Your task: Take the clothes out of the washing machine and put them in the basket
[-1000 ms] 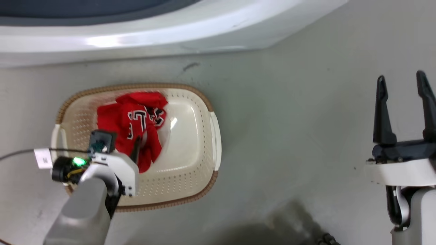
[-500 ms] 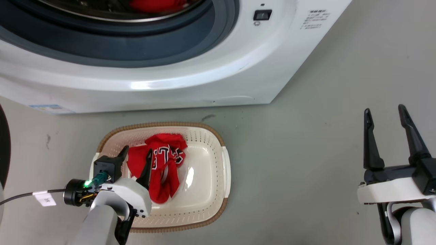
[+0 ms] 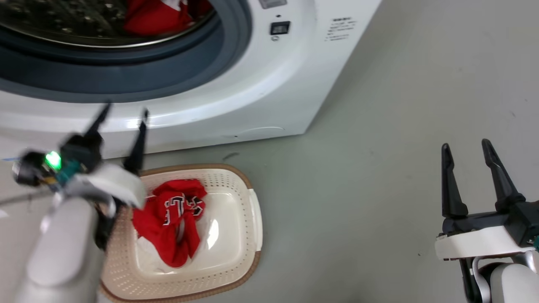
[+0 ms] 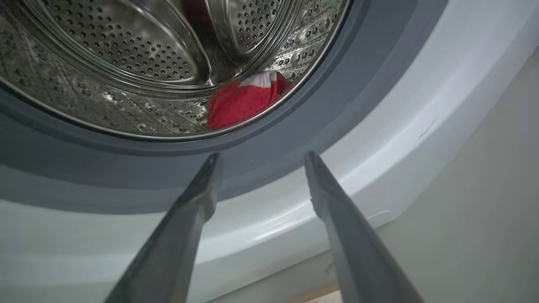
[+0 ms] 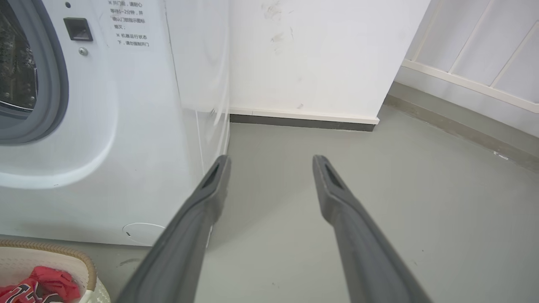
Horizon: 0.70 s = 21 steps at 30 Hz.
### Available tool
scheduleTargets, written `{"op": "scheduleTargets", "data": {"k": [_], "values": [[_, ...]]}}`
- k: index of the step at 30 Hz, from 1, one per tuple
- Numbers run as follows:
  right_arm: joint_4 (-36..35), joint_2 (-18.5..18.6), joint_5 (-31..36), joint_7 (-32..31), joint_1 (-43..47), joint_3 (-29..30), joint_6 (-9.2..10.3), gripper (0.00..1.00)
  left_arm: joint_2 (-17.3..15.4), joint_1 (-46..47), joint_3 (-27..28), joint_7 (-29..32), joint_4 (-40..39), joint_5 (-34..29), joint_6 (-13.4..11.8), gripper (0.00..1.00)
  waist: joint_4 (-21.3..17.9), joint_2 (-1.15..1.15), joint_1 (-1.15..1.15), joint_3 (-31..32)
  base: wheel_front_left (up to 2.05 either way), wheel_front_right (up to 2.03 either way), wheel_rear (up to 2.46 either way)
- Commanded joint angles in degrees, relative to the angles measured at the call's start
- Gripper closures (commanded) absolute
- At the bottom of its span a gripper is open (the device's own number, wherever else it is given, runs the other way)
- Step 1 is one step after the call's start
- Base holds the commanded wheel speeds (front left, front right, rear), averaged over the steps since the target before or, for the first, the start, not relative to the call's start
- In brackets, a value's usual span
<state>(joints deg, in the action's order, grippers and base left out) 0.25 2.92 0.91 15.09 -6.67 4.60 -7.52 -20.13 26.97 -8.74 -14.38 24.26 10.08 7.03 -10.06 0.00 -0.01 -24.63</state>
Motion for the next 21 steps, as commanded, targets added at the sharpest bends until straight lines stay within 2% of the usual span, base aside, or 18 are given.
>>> {"op": "scheduleTargets", "data": {"k": [1,9,10,17,21], "values": [[-0.4,-0.1,-0.4,0.1,0.6,-0.4,0.06,0.0,-1.6,3.4,-0.2,1.6,-0.1,0.5,0.2,0.0,-2.1,0.0,0.01,-1.9,0.0,0.0,0.0],[-1.1,-0.1,-3.8,0.1,-1.0,-1.7,0.06,0.0,-9.2,20.3,-3.3,16.8,2.2,3.9,0.4,0.0,-7.6,0.0,0.01,-8.7,0.0,0.0,0.0],[-1.1,-0.1,-3.8,0.1,-1.0,-1.7,0.06,0.0,-9.2,20.3,-3.3,16.8,2.2,3.9,0.4,0.0,-7.6,0.0,0.01,-8.7,0.0,0.0,0.0],[-2.0,-0.1,-7.1,0.1,-2.2,-4.2,0.06,0.0,-17.7,38.0,-12.4,32.4,6.8,9.0,0.4,0.0,-11.9,0.0,0.01,-15.7,0.0,0.0,0.0],[-2.5,-0.1,-9.0,0.1,-2.7,-6.7,0.06,0.0,-20.8,47.1,-16.7,40.4,9.9,12.8,0.4,0.0,-14.8,0.0,0.01,-18.7,0.0,0.0,0.0]]}}
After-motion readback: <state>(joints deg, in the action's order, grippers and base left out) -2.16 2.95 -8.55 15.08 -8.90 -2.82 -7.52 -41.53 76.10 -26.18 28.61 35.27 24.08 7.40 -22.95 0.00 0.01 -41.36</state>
